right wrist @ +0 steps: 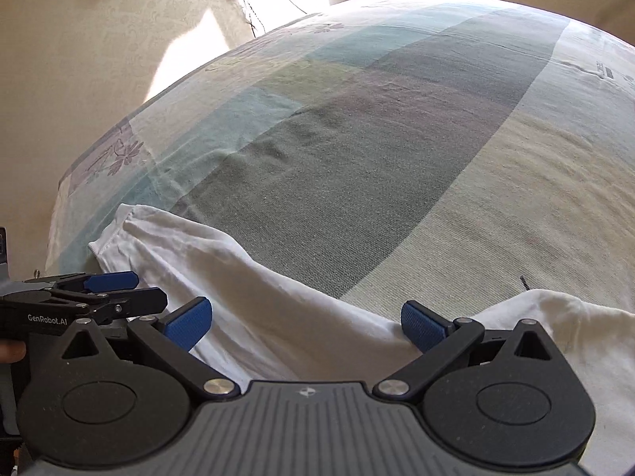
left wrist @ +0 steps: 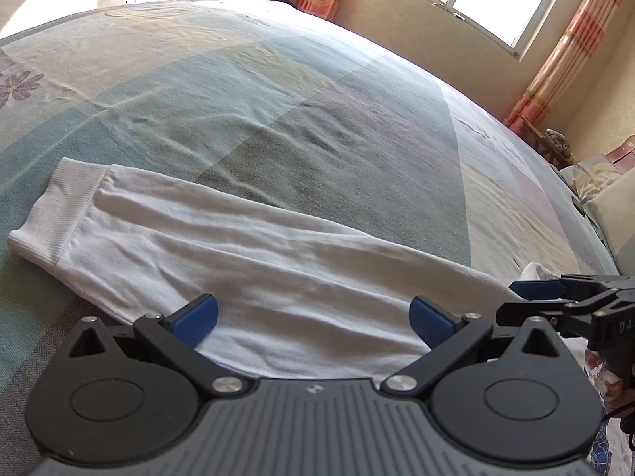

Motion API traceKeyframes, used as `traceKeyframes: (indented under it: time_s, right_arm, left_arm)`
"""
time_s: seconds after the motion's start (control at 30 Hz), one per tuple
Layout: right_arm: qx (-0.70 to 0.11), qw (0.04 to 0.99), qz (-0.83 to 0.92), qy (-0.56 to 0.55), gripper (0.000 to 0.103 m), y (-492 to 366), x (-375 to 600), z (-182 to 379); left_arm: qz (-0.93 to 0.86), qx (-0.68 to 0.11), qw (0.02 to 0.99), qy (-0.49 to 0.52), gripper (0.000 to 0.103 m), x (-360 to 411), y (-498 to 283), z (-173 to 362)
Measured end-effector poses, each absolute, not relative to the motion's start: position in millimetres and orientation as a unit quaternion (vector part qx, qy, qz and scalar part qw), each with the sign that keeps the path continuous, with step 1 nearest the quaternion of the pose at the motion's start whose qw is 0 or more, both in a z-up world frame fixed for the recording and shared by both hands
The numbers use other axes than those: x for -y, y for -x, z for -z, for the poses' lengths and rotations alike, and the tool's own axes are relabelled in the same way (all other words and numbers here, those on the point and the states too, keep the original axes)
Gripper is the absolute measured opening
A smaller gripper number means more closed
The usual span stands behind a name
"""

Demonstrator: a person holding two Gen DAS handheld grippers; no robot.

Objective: Fold clothes

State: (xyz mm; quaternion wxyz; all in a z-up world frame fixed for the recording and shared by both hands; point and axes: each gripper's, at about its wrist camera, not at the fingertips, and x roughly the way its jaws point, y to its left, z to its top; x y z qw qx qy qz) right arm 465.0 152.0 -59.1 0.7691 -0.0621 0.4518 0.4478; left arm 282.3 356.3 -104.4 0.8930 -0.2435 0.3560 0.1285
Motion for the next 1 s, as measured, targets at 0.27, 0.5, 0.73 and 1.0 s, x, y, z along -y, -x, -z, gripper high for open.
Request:
traceKeyframes:
  time_s: [0.27,0.5,0.73,1.0]
  right_arm:
    - [-0.476,0.736,-0.469,0.103,0.103,-446.2,-142.7,68.6]
    - [-0.42,0.763,-0.479,0.111,0.103,-466.6,-146.1,37.1]
    - [-0.388,0.796,-0.421,0.197,0.086,-506.9,-158.6,55.3]
    - [-0.353,0.761,-0.452,0.304,0.079,-459.3,-161.7,71.2]
  left_arm:
    - [-0.13,-0.354,0.896,0.236,0.102,-353.6,-283.8,105.9]
    - [-0.124,-0.346,0.898,0.243,0.102,-356.2,-281.4,107.8]
    - [-0.122,-0.345,0.901,0.234,0.102,-354.7,-281.2,109.2]
    - [-0.13,-0.348,0.903,0.218,0.102,-349.0,-283.8,110.1]
